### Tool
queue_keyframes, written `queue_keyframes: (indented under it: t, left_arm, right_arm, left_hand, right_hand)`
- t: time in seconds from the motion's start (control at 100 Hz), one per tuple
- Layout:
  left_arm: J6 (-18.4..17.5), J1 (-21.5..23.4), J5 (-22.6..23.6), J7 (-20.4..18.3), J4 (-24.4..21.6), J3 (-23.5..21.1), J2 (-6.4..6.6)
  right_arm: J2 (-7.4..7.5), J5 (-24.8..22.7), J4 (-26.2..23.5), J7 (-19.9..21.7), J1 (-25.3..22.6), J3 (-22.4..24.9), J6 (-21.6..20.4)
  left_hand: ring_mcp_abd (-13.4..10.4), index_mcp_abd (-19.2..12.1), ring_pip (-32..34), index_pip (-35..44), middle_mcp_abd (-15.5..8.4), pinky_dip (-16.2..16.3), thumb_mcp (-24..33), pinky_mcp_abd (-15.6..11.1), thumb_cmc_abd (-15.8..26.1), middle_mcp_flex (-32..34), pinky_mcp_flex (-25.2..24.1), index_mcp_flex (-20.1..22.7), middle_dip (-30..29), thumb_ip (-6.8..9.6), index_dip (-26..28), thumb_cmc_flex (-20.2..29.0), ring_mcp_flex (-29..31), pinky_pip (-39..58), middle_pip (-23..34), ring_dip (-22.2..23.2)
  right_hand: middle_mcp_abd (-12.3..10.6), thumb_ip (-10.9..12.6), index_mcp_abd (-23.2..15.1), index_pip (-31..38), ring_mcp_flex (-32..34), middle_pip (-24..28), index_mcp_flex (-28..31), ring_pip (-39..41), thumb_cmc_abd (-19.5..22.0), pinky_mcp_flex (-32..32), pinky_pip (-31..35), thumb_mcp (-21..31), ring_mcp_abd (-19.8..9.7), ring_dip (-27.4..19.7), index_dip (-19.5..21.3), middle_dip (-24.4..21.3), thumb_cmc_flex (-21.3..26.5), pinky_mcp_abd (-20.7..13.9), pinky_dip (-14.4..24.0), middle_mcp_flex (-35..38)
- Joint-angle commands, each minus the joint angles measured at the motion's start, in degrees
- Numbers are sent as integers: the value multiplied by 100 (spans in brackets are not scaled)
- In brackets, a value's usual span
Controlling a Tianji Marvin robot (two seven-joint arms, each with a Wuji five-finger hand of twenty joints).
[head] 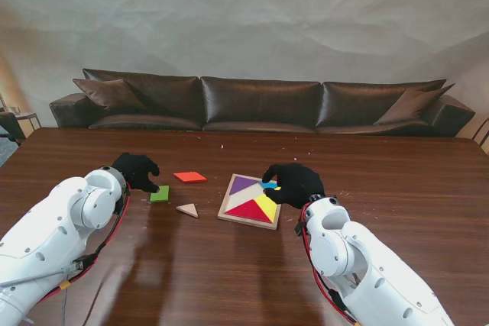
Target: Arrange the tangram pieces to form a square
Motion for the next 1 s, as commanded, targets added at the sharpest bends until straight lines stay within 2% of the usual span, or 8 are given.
queue_keyframes:
  t: [0.0, 0.14, 0.27, 0.39, 0.53, 0.69, 0.86, 0.99]
  left_arm:
    - [21, -67, 108, -114, 104, 75, 2]
    - [135, -252, 189, -54, 379, 385, 14]
    - [268, -361, 140, 46, 556, 597, 1]
    - [289, -429, 90, 103, 679, 721, -5]
    - [335, -493, 38, 264, 853, 871, -23]
    - [377, -609, -121, 488, 1138, 1070, -58]
    - [378, -738, -329, 607, 1396, 1282, -93]
    - [383, -794, -407, 753, 1544, 1408, -120]
  right_arm:
    - [-26, 18, 21, 79, -10, -1, 4]
    - [-31, 44, 47, 82, 6, -4, 11]
    - [-33, 55, 61, 84, 13, 0, 24]
    - [-35, 86, 71, 97, 17, -1, 36]
    - [-38, 105, 78, 97, 20, 0, 42]
    - [-36, 116, 74, 114, 14, 7, 50]
    - [-34, 130, 66, 134, 8, 13, 74]
    - [-34, 148, 60, 155, 1, 20, 100]
  left_hand:
    - [-91, 89, 236, -146, -54, 291, 164, -247, -279, -270, -117, -233, -45, -262, -69, -246, -211, 294, -47, 174]
    - [-189, 113, 409, -243, -100, 491, 213, -383, -303, -405, -240, -504, -33, -266, -132, -309, -412, 292, -49, 313]
    - [-199, 255, 487, -254, -88, 585, 247, -394, -335, -440, -311, -588, 0, -271, -139, -340, -477, 273, -21, 372]
    - [-203, 216, 475, -298, -105, 605, 285, -391, -350, -528, -399, -763, 32, -278, -144, -375, -539, 208, -23, 374]
    - [-199, 88, 415, -311, -102, 587, 324, -391, -324, -652, -499, -914, 39, -284, -123, -374, -617, 125, -58, 352]
    - [-172, -293, 318, -361, -107, 519, 318, -399, -249, -780, -691, -1171, 41, -283, -104, -331, -740, 0, -93, 324]
    - [-138, -468, 291, -358, -100, 469, 300, -363, -245, -824, -716, -1204, 45, -273, -91, -323, -721, -16, -103, 317]
    - [-123, -563, 286, -274, -97, 446, 322, -352, -235, -763, -695, -1028, 53, -264, -60, -282, -686, -2, -84, 316]
  right_hand:
    - [130, 66, 57, -14, -84, 30, 35, -8, -57, -737, -47, -35, 25, 3, 18, -118, -169, 81, -5, -192]
    - [134, 68, 61, -10, -85, 35, 42, -7, -46, -734, -38, -35, 21, 3, 15, -120, -170, 77, -5, -193]
    - [132, 69, 80, -5, -79, 35, 47, 1, -43, -730, -29, -35, 23, 5, 13, -124, -166, 80, -5, -193]
    - [133, 69, 91, -2, -82, 39, 55, 6, -41, -731, -21, -38, 26, 5, 11, -124, -172, 79, -4, -190]
    - [131, 70, 95, -2, -79, 40, 57, 13, -40, -723, -6, -34, 25, 6, 7, -127, -170, 67, 0, -190]
    - [128, 71, 108, 2, -70, 43, 65, 19, -40, -717, 7, -31, 18, 5, 6, -129, -164, 68, 3, -185]
    - [130, 71, 111, 3, -65, 50, 70, 30, -38, -719, 19, -31, 27, 7, 3, -128, -164, 66, 6, -177]
    - [137, 74, 119, 2, -57, 48, 69, 39, -25, -715, 32, -26, 28, 9, 1, -130, -159, 61, 10, -179]
